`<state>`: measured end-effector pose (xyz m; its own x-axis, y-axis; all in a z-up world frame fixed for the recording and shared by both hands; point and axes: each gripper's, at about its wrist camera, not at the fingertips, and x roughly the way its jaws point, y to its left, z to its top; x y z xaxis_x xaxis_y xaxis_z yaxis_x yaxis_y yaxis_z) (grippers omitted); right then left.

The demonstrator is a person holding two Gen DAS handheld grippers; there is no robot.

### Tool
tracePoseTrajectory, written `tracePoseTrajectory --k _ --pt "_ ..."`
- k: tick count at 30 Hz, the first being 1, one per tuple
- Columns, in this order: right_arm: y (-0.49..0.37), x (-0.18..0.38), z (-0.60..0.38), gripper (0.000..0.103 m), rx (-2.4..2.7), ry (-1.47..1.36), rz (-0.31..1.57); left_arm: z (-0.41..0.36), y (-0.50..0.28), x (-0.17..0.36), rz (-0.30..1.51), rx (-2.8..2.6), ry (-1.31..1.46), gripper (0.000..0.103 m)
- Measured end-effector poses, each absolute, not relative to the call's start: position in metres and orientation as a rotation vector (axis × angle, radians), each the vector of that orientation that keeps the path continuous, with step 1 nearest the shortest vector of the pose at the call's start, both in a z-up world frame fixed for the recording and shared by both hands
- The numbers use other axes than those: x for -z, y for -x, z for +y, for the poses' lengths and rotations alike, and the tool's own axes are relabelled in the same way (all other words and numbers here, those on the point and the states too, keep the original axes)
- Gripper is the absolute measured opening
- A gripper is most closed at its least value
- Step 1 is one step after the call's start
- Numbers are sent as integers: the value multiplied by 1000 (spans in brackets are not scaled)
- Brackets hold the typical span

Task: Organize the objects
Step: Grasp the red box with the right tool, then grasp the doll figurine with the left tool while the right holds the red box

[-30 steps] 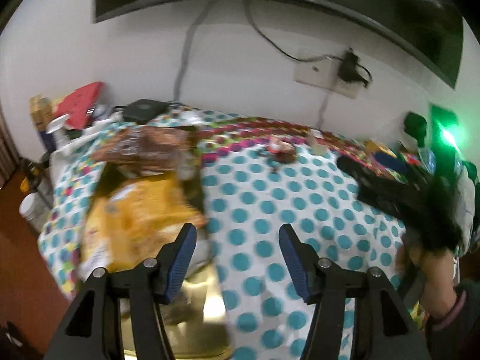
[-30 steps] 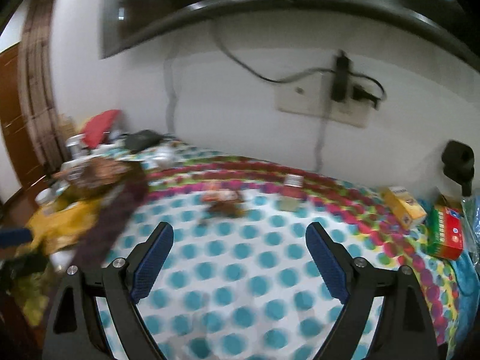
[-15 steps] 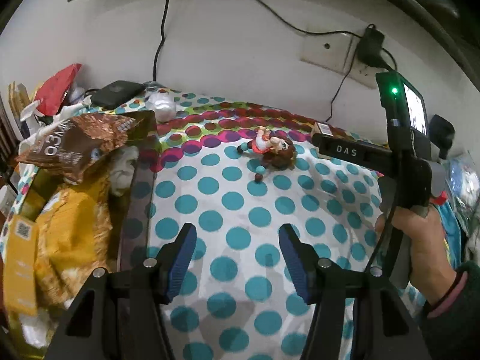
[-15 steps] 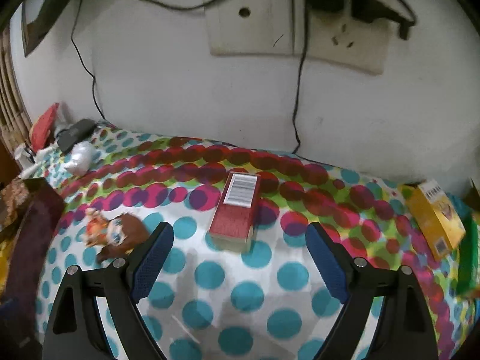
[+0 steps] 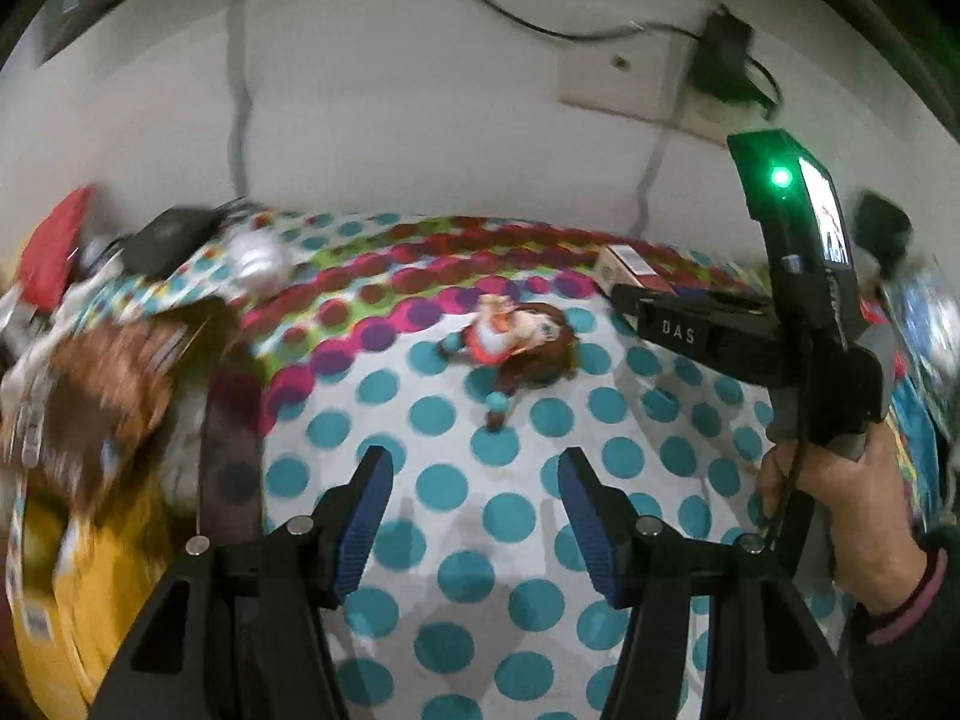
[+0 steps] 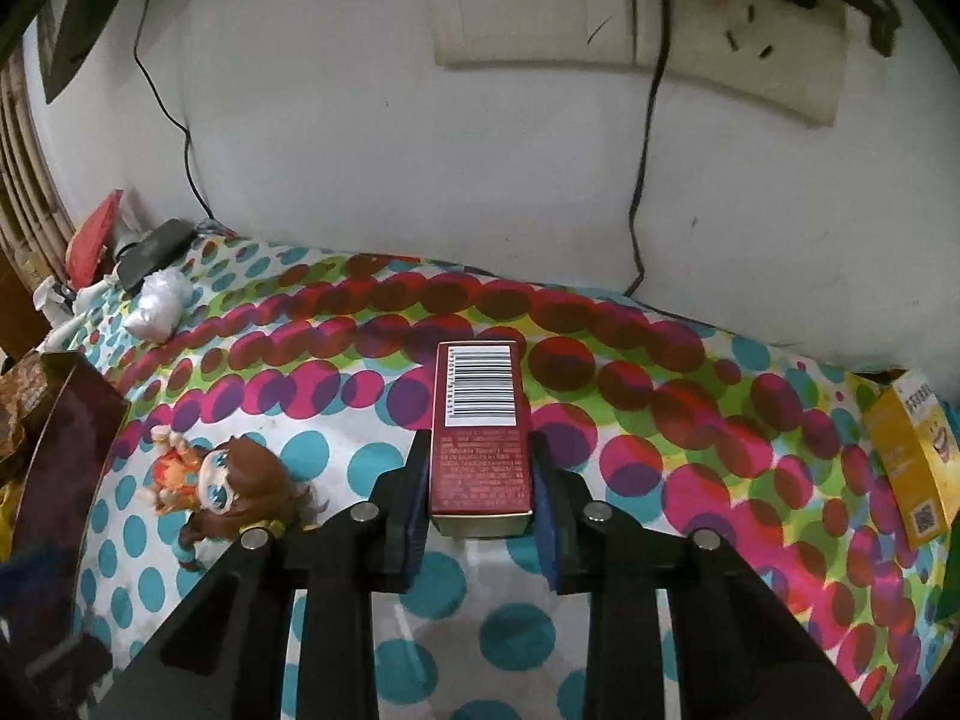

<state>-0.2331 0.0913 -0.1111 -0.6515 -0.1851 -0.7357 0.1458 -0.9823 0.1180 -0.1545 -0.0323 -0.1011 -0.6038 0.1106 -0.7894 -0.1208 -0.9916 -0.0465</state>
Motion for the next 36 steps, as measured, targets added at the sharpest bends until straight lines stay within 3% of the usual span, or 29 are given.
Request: tracePoseTrajectory --k 7,36 --pt "205 111 94 28 2685 -1211 -164 -35 189 99 107 -2525 1424 59" --pt "193 113 82 28 2676 -1242 -155 -2 257 118 645 -2124 1368 59"
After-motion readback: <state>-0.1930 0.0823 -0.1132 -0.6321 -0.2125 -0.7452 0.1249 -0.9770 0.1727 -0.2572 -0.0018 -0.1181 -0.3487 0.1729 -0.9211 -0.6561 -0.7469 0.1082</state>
